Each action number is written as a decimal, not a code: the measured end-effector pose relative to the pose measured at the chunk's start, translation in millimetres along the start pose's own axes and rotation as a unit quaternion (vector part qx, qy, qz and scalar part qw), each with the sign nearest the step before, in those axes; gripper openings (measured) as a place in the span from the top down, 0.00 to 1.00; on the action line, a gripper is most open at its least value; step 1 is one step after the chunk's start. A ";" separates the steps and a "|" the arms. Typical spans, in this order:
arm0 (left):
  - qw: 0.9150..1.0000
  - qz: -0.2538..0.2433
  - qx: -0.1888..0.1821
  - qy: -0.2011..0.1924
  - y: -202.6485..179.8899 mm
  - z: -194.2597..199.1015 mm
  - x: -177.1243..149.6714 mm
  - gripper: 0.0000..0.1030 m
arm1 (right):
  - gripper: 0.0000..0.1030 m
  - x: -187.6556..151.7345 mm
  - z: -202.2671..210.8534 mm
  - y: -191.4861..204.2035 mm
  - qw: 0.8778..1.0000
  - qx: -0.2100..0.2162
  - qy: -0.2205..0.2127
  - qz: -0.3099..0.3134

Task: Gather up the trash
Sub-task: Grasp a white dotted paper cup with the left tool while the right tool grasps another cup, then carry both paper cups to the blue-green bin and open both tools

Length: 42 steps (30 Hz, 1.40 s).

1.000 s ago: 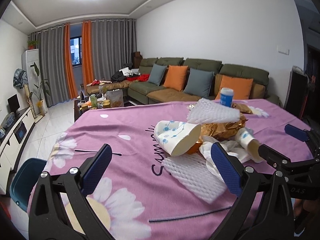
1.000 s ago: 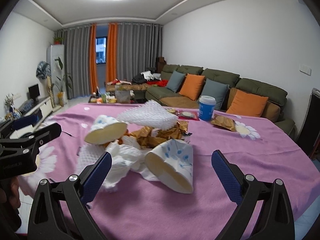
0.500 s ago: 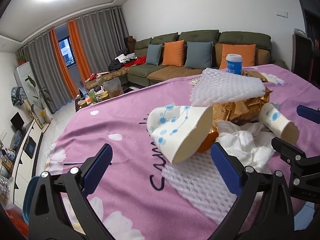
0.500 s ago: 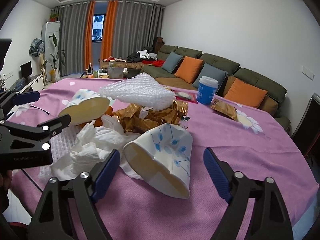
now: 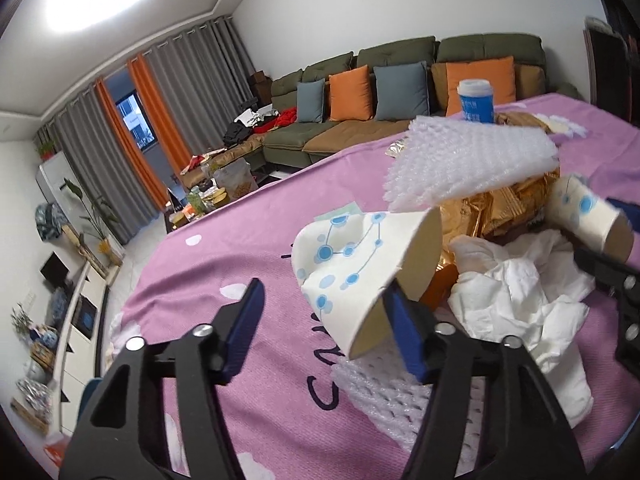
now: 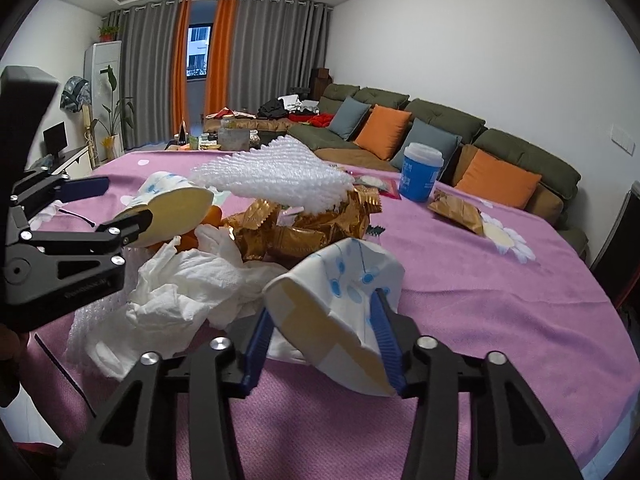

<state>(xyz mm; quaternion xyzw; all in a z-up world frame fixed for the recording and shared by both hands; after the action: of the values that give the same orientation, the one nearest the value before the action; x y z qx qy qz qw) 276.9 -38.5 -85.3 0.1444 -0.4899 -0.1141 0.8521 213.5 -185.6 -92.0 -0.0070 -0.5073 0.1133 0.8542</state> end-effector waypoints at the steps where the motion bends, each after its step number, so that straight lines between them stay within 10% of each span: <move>1: 1.000 -0.004 0.000 0.001 -1.8 -0.2 0.1 0.55 | 0.61 0.9 0.6 -0.5 1.000 -0.001 -0.001 0.001; 12: 1.000 -0.004 -0.002 -0.004 -2.1 2.0 -2.8 0.96 | 0.74 6.4 15.5 -9.4 1.000 -0.011 -0.015 -0.009; 27: 0.990 0.126 0.020 -0.066 86.1 70.0 -3.4 0.96 | 0.79 52.8 72.7 -4.3 0.993 -0.023 -0.113 0.015; 42: 0.961 0.224 0.147 -0.067 228.7 154.5 -76.0 0.96 | 0.78 130.3 84.8 139.8 0.957 0.221 -0.179 0.060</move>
<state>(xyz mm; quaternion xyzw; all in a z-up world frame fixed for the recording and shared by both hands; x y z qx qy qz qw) 117.4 179.4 9.5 0.1468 -0.5774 0.1435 0.7903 173.6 -32.0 44.2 0.1723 -0.6124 0.2733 0.7215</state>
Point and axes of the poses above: each gripper's, at about its wrist camera, not at the fingertips, and z roughly against the way its jaws point, y to its left, x to its top, the point moved 4 cm from there along -z, roughly the way its jaws point, and after that the axes turned 5 degrees about -y, right-handed, at the moved point
